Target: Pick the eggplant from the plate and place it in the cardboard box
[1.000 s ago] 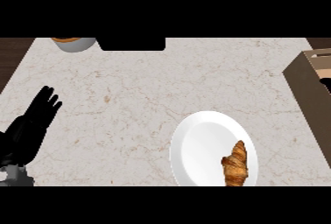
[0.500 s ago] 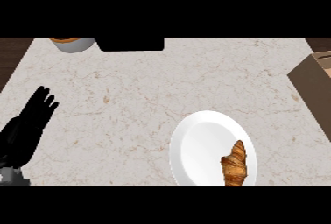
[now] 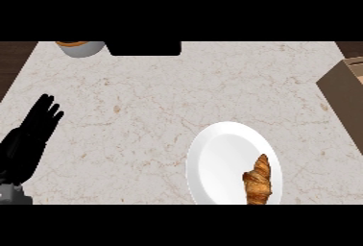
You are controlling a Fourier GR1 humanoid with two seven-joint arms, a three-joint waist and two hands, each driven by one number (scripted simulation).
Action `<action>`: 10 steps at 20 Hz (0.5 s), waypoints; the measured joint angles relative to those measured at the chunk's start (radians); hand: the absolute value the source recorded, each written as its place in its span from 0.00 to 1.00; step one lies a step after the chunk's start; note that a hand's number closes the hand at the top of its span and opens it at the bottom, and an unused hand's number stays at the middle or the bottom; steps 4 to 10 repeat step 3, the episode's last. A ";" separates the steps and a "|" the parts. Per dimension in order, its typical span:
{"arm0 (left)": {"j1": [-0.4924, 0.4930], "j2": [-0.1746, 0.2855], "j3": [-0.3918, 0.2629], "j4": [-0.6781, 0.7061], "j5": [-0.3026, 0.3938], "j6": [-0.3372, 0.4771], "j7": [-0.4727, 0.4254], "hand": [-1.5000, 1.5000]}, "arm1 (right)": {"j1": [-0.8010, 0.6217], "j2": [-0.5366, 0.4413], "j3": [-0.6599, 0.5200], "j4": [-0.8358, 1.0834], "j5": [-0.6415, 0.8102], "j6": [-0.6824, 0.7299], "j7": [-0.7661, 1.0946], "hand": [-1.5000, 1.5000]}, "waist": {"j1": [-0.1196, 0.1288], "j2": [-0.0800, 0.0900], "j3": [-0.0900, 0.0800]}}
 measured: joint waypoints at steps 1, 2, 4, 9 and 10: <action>-0.009 -0.001 0.001 0.018 -0.001 -0.004 -0.006 0.50 | 0.023 0.002 -0.012 -0.013 -0.013 0.014 -0.006 0.00 | 0.000 0.000 0.000; -0.004 -0.003 0.001 0.005 -0.002 -0.004 0.000 0.50 | 0.028 -0.007 -0.020 -0.007 -0.024 0.023 -0.010 0.00 | 0.001 0.000 0.000; -0.001 -0.001 0.007 0.008 0.001 -0.012 -0.003 0.50 | 0.040 -0.008 -0.027 -0.015 -0.034 0.031 -0.013 0.00 | 0.002 0.001 0.000; -0.001 -0.001 0.007 0.008 0.001 -0.012 -0.003 0.50 | 0.040 -0.008 -0.027 -0.015 -0.034 0.031 -0.013 0.00 | 0.002 0.001 0.000; -0.001 -0.001 0.007 0.008 0.001 -0.012 -0.003 0.50 | 0.040 -0.008 -0.027 -0.015 -0.034 0.031 -0.013 0.00 | 0.002 0.001 0.000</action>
